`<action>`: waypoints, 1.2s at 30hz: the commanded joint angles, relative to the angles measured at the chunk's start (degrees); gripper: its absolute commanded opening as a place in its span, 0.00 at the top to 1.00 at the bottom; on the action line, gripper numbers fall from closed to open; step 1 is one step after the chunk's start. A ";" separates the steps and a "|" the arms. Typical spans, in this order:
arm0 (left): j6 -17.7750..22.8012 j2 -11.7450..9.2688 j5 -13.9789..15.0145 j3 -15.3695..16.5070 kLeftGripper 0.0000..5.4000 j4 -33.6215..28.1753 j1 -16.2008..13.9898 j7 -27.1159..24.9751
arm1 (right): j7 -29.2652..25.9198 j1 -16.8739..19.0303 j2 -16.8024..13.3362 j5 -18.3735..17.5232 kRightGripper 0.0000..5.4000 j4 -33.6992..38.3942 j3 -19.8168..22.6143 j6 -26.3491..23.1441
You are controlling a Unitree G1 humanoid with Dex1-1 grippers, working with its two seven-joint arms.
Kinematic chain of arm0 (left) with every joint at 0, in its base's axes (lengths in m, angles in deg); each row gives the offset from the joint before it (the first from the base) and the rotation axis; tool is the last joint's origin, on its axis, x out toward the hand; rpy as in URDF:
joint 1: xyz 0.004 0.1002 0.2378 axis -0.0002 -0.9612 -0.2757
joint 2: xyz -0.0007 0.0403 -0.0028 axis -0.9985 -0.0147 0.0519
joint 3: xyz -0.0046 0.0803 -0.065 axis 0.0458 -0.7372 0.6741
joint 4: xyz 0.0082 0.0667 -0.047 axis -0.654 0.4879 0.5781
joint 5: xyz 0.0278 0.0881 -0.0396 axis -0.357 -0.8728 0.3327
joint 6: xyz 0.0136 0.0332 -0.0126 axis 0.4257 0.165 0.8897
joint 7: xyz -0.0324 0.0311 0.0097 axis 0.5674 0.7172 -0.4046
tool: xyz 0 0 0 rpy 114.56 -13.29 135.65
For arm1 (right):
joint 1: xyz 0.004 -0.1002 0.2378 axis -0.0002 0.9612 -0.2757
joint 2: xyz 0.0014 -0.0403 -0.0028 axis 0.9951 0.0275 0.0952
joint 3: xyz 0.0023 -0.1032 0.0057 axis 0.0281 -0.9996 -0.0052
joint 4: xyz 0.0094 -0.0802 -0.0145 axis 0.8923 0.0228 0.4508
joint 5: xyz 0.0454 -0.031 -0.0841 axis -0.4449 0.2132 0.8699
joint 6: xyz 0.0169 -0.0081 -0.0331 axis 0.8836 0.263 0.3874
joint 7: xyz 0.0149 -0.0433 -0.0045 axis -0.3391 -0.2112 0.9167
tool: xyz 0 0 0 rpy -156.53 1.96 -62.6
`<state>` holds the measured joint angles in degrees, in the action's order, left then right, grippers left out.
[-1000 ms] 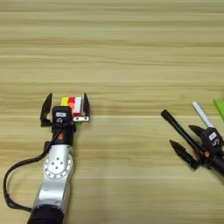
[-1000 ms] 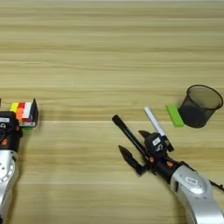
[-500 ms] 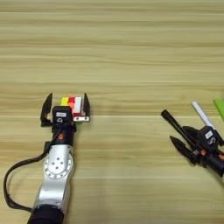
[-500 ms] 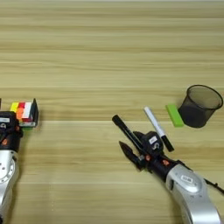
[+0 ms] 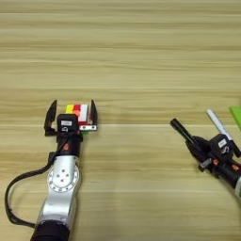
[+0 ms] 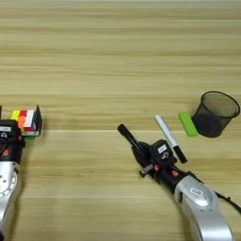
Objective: Move the objects on the table
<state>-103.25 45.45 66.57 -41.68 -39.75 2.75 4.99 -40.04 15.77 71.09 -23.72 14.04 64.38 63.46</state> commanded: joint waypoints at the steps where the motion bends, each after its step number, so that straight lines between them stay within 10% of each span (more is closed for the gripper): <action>1: 0.99 0.06 -0.94 -0.09 0.00 -0.40 -0.07 0.40 | 1.05 0.43 1.34 0.36 0.82 0.40 -1.06 -2.28; 22: 0.82 0.05 -0.99 0.43 0.00 -0.75 -0.52 -0.07 | 12.86 -3.57 16.99 -4.83 0.82 -2.56 -0.44 -10.23; 36: 0.84 0.03 -0.63 0.87 0.00 -1.04 -0.70 -0.54 | 18.53 -4.46 17.73 2.31 0.82 -9.65 -1.15 -5.41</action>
<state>-103.16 45.67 65.64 -40.83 -40.25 2.13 4.71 -22.26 8.96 89.20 -22.85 7.78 63.76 60.20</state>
